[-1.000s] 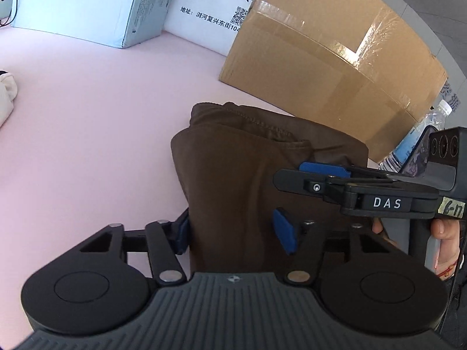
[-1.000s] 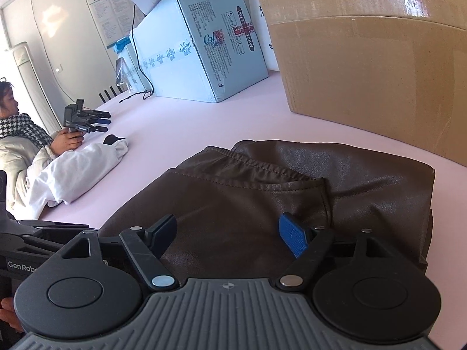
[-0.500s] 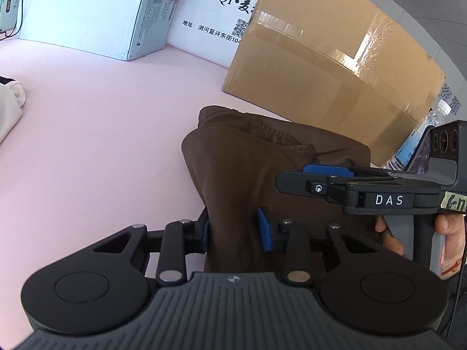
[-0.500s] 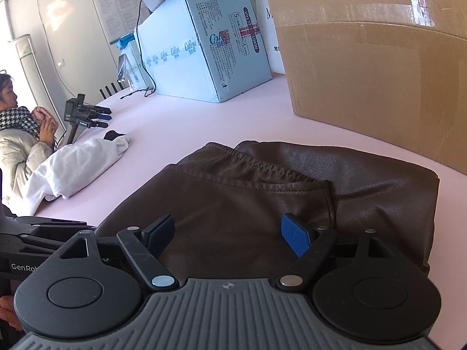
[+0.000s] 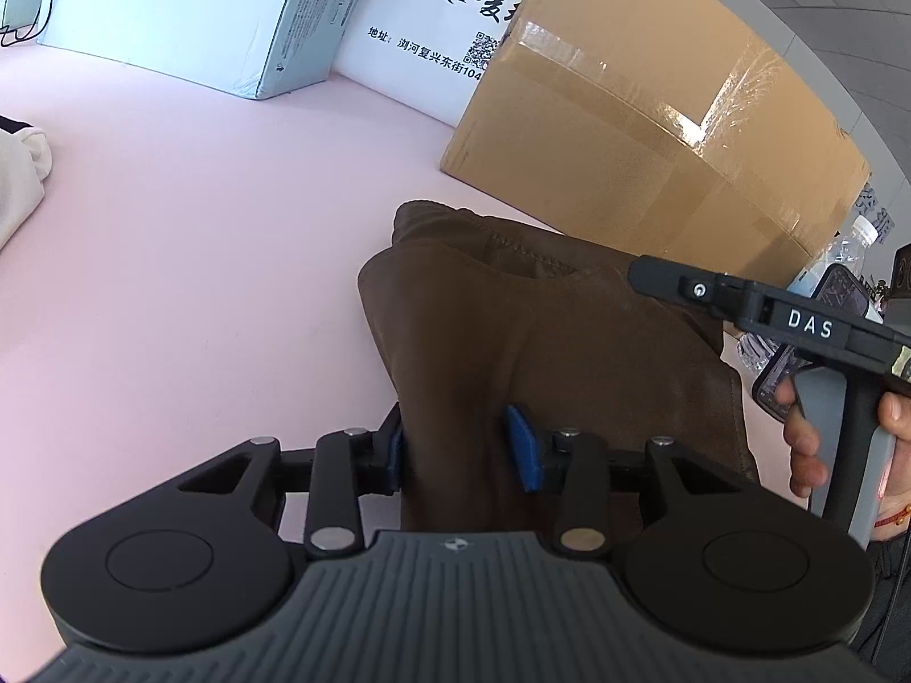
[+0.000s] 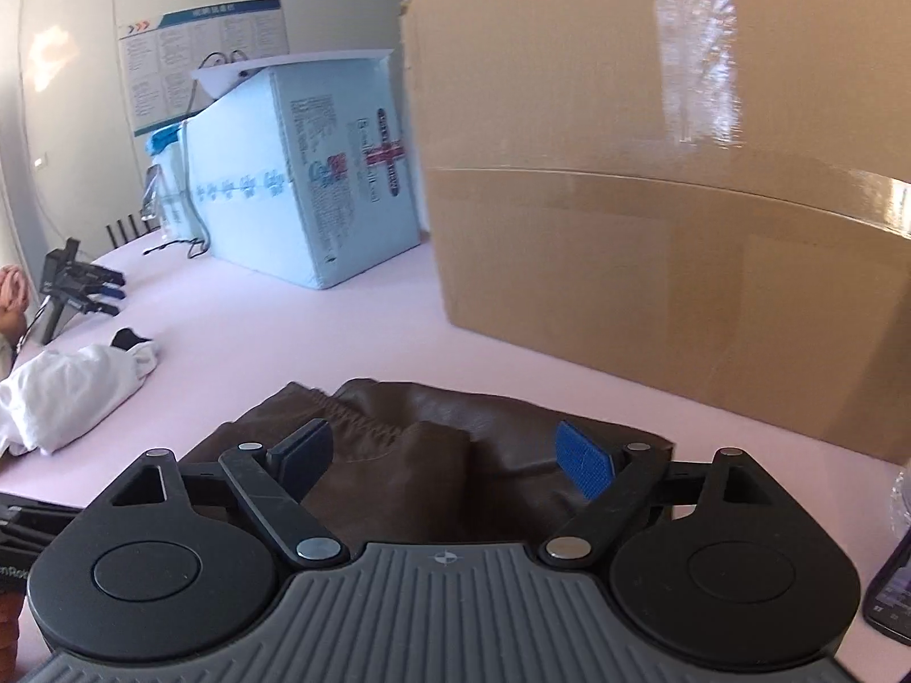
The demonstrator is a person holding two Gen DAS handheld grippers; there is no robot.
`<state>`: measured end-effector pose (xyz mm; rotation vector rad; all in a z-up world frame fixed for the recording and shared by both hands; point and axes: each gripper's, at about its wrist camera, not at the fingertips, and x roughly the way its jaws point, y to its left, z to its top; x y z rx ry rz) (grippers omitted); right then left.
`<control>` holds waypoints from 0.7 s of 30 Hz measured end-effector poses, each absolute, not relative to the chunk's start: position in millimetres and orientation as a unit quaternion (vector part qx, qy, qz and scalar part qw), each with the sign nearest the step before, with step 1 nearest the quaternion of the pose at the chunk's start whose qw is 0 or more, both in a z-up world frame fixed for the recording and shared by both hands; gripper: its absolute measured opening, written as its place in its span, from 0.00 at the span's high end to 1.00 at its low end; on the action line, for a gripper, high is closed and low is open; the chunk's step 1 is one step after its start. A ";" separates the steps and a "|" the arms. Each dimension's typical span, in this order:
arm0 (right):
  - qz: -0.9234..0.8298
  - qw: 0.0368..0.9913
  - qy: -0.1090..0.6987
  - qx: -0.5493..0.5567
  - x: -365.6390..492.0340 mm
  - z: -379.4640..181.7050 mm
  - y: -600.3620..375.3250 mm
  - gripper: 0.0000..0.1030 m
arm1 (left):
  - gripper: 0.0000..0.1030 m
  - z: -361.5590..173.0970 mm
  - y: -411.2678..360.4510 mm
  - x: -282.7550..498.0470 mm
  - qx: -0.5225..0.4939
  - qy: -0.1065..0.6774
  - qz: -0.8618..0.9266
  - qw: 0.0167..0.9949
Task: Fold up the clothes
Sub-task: 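Grasp the folded jacket edge with the left gripper and lift it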
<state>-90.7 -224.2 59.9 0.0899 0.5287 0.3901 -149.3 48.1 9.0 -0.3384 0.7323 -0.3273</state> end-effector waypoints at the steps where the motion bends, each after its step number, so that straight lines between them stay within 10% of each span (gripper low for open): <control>1: 0.179 0.947 0.260 0.052 -88.0 59.9 -230.4 0.17 | 0.65 8.8 48.1 -149.2 -0.165 0.355 -0.159 0.907; 21: 0.169 0.919 0.346 0.088 -57.8 13.4 -258.6 0.07 | 0.64 6.7 47.2 -152.4 -0.158 0.352 -0.155 0.909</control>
